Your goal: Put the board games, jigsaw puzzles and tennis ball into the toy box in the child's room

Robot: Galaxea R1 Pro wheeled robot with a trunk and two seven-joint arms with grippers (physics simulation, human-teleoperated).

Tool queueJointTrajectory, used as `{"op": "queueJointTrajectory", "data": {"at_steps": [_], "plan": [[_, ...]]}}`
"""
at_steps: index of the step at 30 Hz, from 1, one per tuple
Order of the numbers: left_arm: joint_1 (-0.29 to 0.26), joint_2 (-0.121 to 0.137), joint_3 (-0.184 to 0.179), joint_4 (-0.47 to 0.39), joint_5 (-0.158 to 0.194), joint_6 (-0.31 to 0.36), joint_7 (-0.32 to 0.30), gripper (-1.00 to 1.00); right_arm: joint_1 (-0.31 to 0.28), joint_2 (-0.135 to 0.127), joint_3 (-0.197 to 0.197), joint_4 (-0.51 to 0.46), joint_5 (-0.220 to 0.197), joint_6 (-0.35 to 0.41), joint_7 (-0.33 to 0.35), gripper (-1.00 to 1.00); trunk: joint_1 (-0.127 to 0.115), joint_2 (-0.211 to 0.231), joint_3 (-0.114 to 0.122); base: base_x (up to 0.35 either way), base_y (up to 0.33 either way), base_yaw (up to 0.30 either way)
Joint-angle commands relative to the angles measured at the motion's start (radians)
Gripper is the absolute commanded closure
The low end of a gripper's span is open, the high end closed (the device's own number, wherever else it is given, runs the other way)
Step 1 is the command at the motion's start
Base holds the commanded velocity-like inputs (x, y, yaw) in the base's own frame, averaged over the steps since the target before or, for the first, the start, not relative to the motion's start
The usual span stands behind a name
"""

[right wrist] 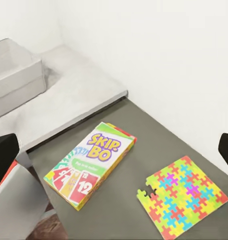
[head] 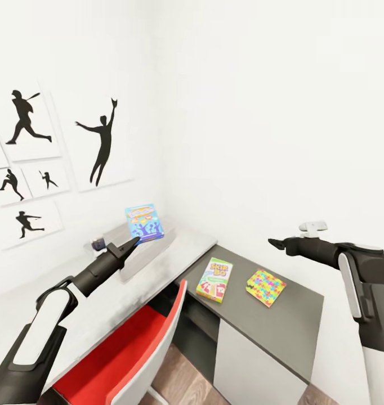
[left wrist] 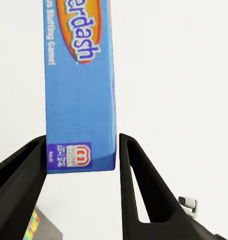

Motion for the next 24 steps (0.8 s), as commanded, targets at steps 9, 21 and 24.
{"op": "queueJointTrajectory", "data": {"at_steps": [9, 21, 24], "plan": [[0.005, 0.003, 0.007, -0.007, 0.008, 0.004, -0.001, 1.00, 0.000, 0.029, 0.121, -0.001, 0.006, 0.003, -0.001, -1.00, 0.001, -0.001, -0.002, 0.292, 0.150, -0.032], [0.016, 0.004, 0.025, -0.010, 0.008, 0.004, -0.005, 1.00, 0.000, 0.033, 0.131, -0.001, 0.006, 0.007, 0.000, -1.00, 0.001, -0.001, -0.002, 0.084, 0.027, -0.243], [0.059, 0.011, 0.115, -0.013, 0.008, 0.026, -0.068, 1.00, 0.001, 0.073, 0.182, -0.001, 0.009, 0.042, -0.001, -1.00, 0.001, -0.001, -0.002, 0.002, 0.001, -0.291]]}}
